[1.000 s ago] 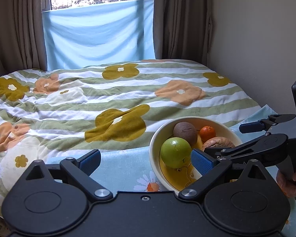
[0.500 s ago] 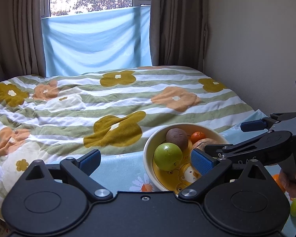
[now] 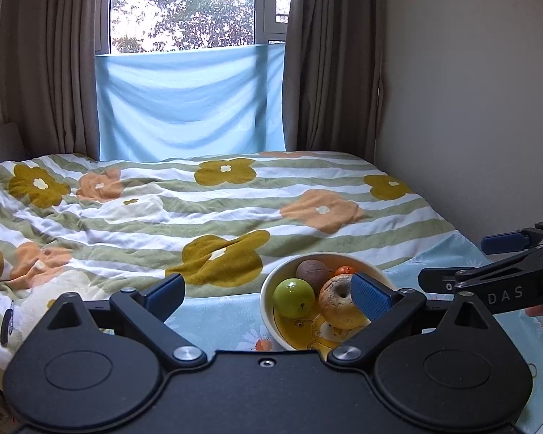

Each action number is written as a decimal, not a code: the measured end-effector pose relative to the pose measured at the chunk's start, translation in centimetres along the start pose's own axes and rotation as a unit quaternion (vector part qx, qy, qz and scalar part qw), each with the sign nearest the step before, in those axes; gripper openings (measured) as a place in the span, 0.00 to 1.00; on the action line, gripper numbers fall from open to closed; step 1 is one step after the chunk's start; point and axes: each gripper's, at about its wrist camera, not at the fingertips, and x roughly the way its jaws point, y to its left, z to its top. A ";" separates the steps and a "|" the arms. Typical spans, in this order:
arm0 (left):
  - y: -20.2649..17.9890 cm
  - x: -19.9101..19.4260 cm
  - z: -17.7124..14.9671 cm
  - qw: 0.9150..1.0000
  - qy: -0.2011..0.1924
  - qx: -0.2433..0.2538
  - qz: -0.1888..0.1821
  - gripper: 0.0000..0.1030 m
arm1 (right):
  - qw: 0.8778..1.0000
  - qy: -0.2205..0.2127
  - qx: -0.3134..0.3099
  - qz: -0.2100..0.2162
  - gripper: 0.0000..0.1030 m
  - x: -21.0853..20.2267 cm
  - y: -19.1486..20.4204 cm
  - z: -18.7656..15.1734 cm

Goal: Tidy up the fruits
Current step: 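Withdraw both grippers from the bowl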

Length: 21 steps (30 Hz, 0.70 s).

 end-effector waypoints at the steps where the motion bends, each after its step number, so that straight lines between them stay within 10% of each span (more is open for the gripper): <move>1: -0.2 -0.6 -0.1 1.000 -0.002 0.002 0.003 0.97 | 1.000 -0.002 0.001 0.001 1.00 -0.8 0.0 -0.3; 21: -9.3 -8.8 -6.3 0.999 0.005 -0.016 0.044 0.97 | 0.999 -0.029 -0.019 0.019 1.00 -12.4 -5.4 -9.4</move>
